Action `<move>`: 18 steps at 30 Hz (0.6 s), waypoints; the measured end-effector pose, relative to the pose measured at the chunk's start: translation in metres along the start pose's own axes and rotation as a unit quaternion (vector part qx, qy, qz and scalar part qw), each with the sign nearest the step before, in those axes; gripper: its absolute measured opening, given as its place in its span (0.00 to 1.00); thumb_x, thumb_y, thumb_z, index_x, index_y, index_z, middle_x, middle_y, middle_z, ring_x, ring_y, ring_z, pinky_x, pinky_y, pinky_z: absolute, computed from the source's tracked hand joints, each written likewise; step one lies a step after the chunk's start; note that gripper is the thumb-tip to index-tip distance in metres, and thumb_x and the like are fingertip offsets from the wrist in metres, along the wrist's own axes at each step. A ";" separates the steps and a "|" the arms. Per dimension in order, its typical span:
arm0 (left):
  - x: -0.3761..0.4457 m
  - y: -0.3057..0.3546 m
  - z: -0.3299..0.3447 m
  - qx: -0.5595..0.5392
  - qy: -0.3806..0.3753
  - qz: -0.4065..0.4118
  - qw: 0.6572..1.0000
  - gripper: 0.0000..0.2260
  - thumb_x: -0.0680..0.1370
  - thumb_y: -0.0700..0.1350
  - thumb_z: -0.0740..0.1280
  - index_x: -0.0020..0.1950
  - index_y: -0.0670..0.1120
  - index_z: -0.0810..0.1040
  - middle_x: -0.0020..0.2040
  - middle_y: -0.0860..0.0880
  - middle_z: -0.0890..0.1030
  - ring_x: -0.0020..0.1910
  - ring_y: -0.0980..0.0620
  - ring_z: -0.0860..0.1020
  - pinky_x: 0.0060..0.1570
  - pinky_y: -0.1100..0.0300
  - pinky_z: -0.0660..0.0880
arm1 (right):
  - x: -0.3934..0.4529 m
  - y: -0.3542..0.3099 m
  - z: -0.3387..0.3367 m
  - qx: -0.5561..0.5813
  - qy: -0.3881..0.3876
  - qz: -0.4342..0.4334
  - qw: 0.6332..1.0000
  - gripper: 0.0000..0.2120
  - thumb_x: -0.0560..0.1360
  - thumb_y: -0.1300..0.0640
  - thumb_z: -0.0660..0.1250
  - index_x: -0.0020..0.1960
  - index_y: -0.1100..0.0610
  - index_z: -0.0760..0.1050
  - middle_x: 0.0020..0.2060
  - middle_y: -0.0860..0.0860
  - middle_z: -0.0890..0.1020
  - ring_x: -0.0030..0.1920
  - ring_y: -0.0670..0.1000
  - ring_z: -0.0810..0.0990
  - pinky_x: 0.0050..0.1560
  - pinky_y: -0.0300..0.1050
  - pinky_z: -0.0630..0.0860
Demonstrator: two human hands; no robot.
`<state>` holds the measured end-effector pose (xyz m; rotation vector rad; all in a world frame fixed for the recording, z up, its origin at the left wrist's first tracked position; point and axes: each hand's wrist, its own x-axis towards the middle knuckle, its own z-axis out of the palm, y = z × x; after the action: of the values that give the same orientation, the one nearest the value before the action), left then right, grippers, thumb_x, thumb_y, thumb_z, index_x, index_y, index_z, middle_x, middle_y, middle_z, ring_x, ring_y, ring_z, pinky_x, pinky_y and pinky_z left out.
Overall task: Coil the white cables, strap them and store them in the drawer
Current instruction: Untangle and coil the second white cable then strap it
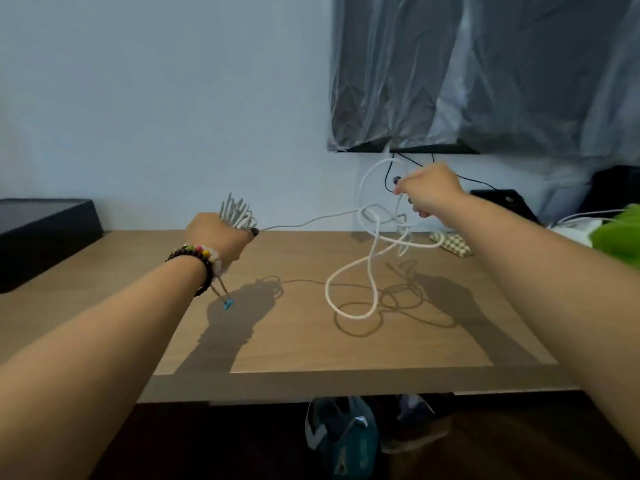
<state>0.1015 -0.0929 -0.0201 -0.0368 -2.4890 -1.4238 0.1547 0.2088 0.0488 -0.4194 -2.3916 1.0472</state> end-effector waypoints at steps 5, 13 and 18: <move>0.002 -0.005 -0.025 -0.032 0.035 -0.055 0.997 0.13 0.73 0.48 0.74 0.42 0.37 0.79 0.36 0.38 0.82 0.36 0.42 0.81 0.39 0.51 0.78 | 0.008 -0.010 -0.023 0.125 -0.018 0.061 0.990 0.07 0.78 0.68 0.60 0.42 0.65 0.73 0.35 0.59 0.79 0.31 0.53 0.80 0.30 0.40 0.79; 0.005 -0.007 -0.042 -0.021 0.043 -0.081 0.996 0.14 0.74 0.47 0.73 0.38 0.37 0.77 0.36 0.39 0.83 0.38 0.42 0.82 0.40 0.52 0.78 | 0.022 -0.048 -0.048 0.116 0.084 -0.098 0.985 0.09 0.71 0.65 0.69 0.42 0.51 0.80 0.43 0.53 0.85 0.43 0.50 0.83 0.48 0.44 0.81; 0.001 -0.024 -0.038 -0.029 0.046 -0.109 0.993 0.12 0.75 0.43 0.71 0.38 0.36 0.76 0.35 0.39 0.81 0.38 0.43 0.81 0.43 0.52 0.77 | 0.018 -0.081 -0.052 0.140 0.089 -0.175 0.971 0.08 0.75 0.63 0.68 0.45 0.50 0.80 0.45 0.49 0.85 0.46 0.46 0.82 0.48 0.36 0.78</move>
<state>0.1049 -0.1378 -0.0218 0.2914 -2.4351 -1.5438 0.1621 0.1950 0.1455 0.0105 -2.0244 1.1072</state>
